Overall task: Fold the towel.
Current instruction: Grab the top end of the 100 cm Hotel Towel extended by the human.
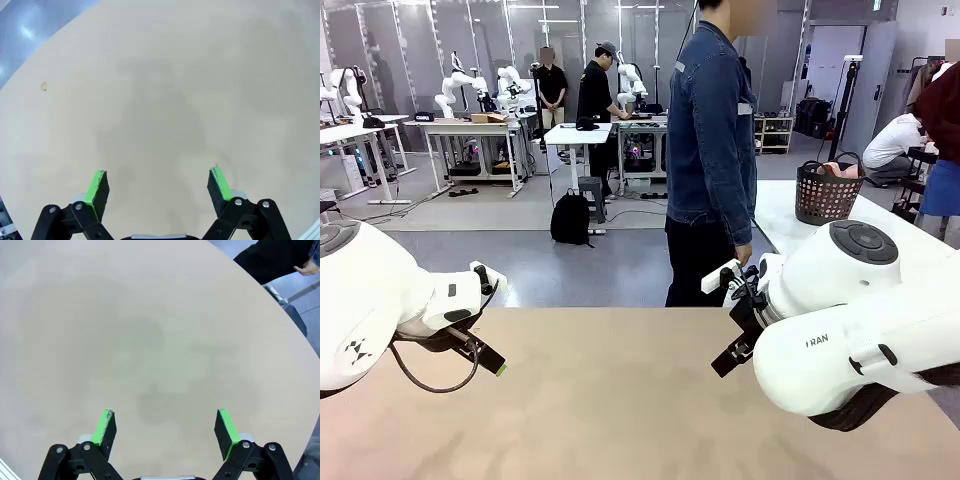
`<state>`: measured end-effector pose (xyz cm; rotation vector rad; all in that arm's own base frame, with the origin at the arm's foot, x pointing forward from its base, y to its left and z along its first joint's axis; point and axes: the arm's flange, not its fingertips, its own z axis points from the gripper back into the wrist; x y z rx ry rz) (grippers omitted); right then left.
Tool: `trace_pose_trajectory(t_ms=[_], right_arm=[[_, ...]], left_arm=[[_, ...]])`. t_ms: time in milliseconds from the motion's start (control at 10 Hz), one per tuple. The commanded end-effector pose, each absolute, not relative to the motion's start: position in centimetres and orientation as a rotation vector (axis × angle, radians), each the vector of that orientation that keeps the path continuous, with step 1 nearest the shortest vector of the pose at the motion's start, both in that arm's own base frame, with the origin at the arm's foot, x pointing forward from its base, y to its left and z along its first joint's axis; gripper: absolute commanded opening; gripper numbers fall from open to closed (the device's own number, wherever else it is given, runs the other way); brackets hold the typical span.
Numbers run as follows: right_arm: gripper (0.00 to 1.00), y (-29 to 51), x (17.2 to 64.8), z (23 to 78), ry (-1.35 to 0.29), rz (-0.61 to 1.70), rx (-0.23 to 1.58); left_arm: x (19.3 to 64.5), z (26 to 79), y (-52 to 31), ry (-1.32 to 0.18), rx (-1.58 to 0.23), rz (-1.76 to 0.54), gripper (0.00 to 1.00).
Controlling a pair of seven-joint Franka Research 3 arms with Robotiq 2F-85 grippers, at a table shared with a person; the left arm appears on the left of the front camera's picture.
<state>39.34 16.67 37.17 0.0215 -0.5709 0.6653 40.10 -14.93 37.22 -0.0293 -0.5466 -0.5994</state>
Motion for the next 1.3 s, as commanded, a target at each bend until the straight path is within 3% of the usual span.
trace_pose_trajectory(t_ms=[0,1000,1200], right_arm=[[1.0,16.7,39.3,37.2,-0.571,0.665,0.021],[1.0,16.7,39.3,37.2,-0.571,0.668,0.02],[1.0,16.2,38.8,41.6,-0.534,0.669,0.202]], left_arm=[[40.1,37.2,-15.0,-0.547,-0.029,-0.6,1.0],[40.1,37.2,-15.0,-0.547,-0.029,-0.6,1.0],[39.6,41.8,-14.5,-0.484,-0.127,-0.602,1.0]])
